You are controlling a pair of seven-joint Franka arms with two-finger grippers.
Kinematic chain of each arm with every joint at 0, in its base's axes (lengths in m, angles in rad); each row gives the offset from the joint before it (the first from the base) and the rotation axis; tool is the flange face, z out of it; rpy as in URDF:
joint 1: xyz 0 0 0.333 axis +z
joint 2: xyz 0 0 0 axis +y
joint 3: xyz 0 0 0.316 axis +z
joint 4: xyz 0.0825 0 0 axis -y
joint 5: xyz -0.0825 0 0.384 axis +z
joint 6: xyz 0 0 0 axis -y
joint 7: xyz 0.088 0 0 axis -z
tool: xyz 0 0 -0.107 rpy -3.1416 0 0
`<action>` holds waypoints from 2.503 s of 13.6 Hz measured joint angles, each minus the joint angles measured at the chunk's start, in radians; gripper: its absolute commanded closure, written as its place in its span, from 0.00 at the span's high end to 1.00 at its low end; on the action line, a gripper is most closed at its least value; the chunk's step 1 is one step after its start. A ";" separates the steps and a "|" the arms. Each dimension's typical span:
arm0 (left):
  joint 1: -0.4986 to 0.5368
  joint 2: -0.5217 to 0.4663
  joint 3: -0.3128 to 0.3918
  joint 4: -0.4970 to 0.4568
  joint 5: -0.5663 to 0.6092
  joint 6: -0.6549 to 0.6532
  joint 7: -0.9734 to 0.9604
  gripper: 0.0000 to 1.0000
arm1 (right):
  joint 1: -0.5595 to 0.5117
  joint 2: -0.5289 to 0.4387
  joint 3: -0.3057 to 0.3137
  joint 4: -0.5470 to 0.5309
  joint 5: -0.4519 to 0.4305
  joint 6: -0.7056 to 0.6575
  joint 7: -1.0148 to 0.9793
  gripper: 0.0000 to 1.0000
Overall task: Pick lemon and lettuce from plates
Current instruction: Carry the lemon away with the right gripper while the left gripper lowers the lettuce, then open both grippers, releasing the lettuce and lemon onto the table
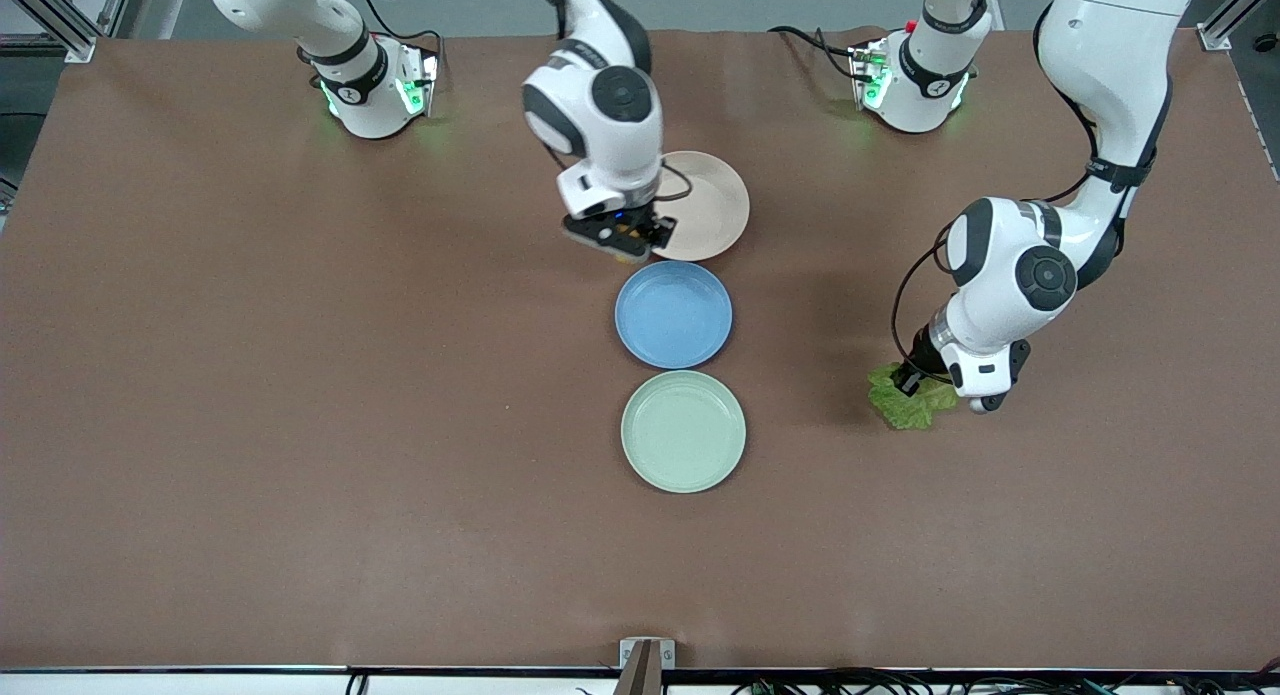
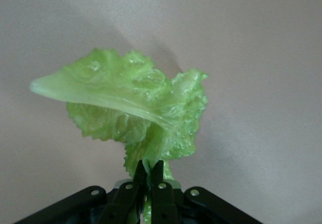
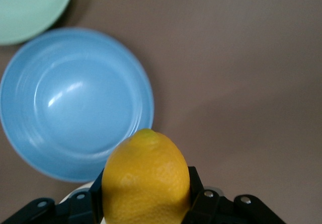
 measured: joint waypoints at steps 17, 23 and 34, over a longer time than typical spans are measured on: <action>0.038 -0.018 -0.001 0.102 0.077 -0.112 0.302 0.99 | -0.779 -0.038 0.002 -0.353 0.000 0.289 -1.265 0.01; 0.073 -0.035 -0.001 0.251 0.104 -0.253 0.572 0.99 | -0.779 0.035 0.011 -0.365 0.000 0.375 -1.269 0.15; 0.104 -0.366 -0.001 0.319 0.061 -0.682 0.848 0.99 | -0.789 -0.013 0.009 -0.177 0.001 0.017 -1.271 1.00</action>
